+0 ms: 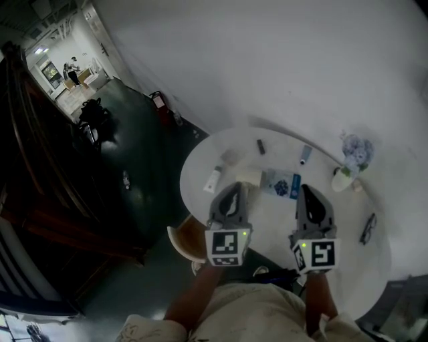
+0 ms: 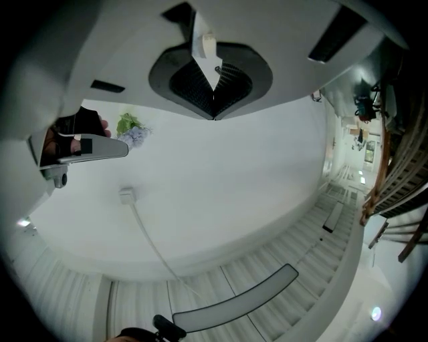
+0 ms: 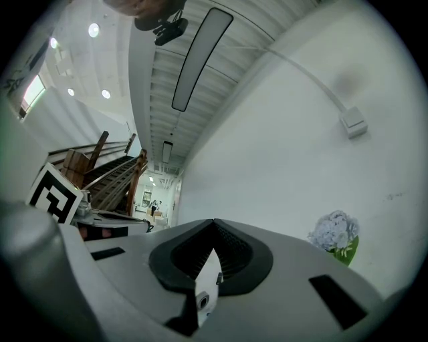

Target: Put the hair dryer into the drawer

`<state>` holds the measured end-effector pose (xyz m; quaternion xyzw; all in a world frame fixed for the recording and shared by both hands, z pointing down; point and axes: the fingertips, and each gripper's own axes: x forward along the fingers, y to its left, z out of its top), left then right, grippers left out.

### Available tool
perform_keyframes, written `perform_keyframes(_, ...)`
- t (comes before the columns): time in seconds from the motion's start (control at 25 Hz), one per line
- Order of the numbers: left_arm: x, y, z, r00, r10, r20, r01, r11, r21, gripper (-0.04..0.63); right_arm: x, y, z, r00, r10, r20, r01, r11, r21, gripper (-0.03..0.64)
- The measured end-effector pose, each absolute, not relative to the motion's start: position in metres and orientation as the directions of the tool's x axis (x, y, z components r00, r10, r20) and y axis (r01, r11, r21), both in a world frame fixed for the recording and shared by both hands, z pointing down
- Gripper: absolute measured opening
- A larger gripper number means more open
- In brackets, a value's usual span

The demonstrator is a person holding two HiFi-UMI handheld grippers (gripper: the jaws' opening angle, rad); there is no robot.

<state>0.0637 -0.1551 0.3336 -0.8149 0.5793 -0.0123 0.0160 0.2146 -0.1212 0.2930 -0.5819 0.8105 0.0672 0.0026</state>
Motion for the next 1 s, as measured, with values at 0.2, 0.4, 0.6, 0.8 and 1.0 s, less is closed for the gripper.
perform_keyframes(0.2,0.058,-0.167,0.346,0.366,-0.931,0.018,-0.929,-0.366,-0.052,0.003,0.21,-0.129,0.296,-0.284,-0.953,-0.105,-0.956,0.273,0.105,0.005)
perform_keyframes(0.4,0.062,-0.171,0.358,0.398,-0.917,0.034,-0.914,-0.399,-0.076,0.003,0.206,-0.128,0.307,-0.256,-0.961,-0.1,-0.964,0.247,0.097,0.005)
perform_keyframes(0.6,0.066,-0.168,0.364,0.384,-0.922,0.044,-0.92,-0.386,-0.061,0.003,0.205,-0.121,0.313,-0.277,-0.958,-0.075,-0.957,0.269,0.11,0.005)
perform_keyframes(0.8,0.069,-0.173,0.38,0.361,-0.929,0.078,-0.928,-0.366,-0.073,0.005,0.202,-0.122,0.319,-0.296,-0.954,-0.049,-0.952,0.29,0.093,0.005)
perform_keyframes(1.0,0.067,-0.19,0.411,0.338,-0.928,0.156,-0.934,-0.351,-0.064,0.017,0.198,-0.125,0.326,-0.308,-0.951,-0.034,-0.949,0.304,0.086,0.005)
